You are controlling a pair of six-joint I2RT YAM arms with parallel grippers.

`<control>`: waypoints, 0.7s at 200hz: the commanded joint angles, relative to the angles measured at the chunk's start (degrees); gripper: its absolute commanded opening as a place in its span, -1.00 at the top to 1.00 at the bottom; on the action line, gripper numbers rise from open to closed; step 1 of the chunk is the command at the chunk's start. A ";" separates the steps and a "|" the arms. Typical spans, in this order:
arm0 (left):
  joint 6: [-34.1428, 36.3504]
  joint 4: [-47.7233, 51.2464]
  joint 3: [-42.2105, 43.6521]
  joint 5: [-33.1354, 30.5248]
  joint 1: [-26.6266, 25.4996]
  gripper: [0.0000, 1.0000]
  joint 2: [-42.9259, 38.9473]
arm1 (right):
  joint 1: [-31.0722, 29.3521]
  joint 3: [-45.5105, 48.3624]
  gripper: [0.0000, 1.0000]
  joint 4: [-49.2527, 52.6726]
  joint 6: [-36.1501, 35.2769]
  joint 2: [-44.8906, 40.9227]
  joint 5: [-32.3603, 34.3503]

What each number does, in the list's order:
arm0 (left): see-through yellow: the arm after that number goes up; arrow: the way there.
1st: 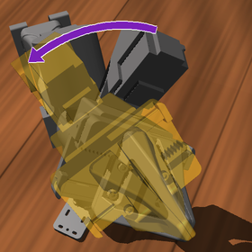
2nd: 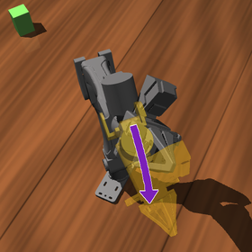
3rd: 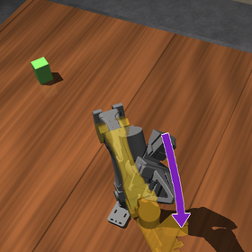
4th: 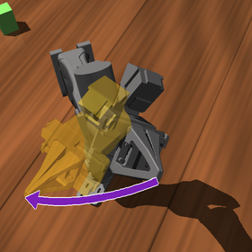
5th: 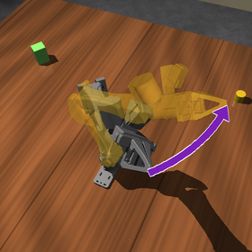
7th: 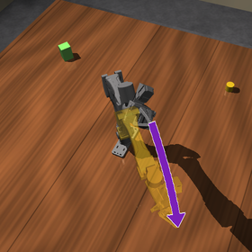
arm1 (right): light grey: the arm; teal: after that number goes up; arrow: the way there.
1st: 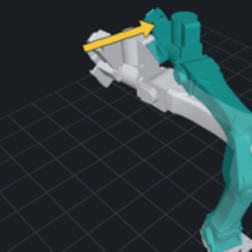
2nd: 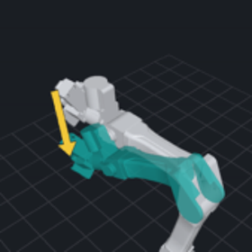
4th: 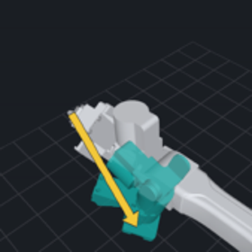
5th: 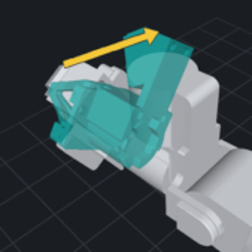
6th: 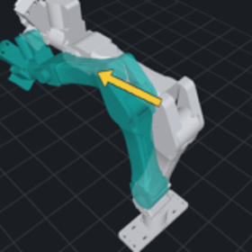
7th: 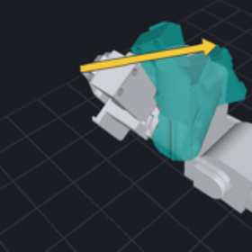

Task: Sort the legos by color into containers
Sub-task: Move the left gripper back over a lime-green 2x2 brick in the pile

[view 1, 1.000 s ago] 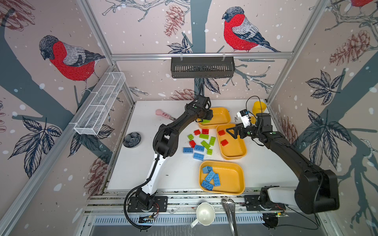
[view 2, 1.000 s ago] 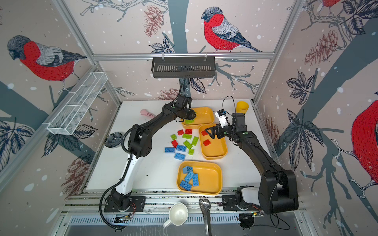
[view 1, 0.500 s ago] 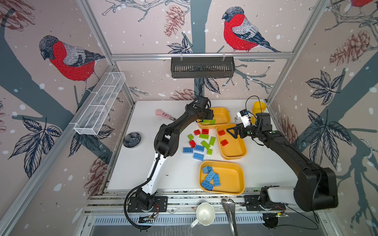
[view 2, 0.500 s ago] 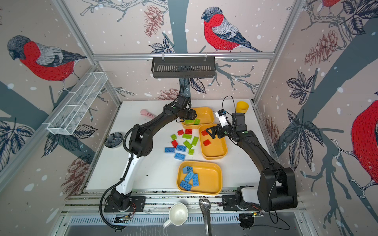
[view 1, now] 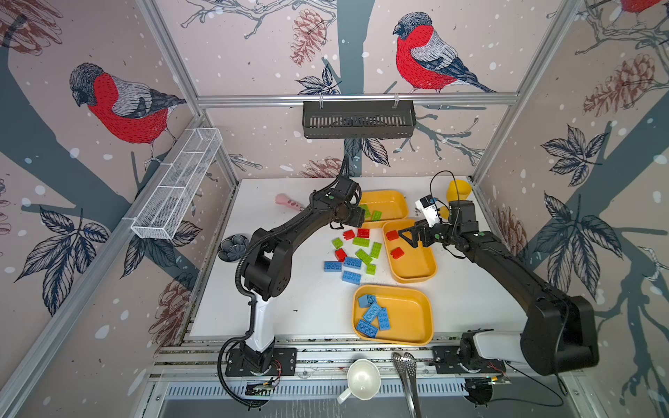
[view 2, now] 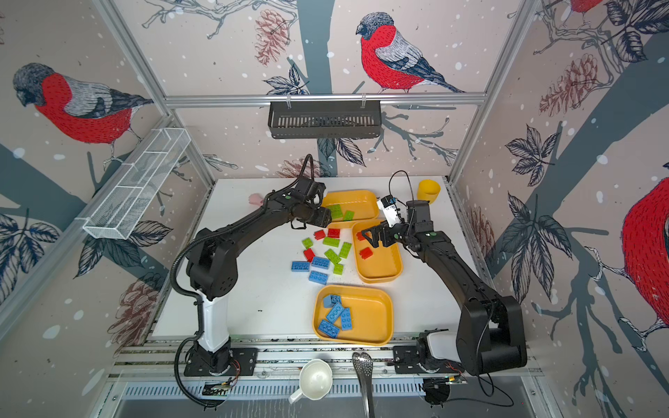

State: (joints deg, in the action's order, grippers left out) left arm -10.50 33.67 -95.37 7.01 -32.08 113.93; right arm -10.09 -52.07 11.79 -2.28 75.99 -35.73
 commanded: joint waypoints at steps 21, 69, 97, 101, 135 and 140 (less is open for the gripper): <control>10.61 2.08 7.74 -3.46 1.36 -0.35 -2.92 | -1.03 0.02 -0.99 0.95 -1.23 0.04 0.60; 16.04 -0.35 11.56 -3.01 3.44 -0.35 -0.56 | -1.85 0.74 -0.99 1.19 -1.16 -0.18 1.27; 17.17 -1.47 12.05 -2.35 3.47 -0.33 1.44 | -1.95 1.35 -0.99 1.44 -1.15 -0.77 1.70; 17.18 -1.58 11.98 -2.35 3.45 -0.32 1.62 | -1.95 1.42 -0.99 1.50 -1.22 -0.82 1.71; 17.62 -3.28 11.88 -2.52 3.48 -0.23 3.70 | -2.02 2.05 -0.99 1.66 -1.14 -1.35 2.01; 17.70 -3.42 11.90 -2.52 3.45 -0.21 4.03 | -2.04 2.13 -0.99 1.66 -1.14 -1.40 2.02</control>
State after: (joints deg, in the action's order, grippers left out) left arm 5.23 31.94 -83.42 4.29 -28.64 116.90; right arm -11.99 -50.28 13.47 -3.01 75.18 -34.06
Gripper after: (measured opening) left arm 0.627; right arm 0.994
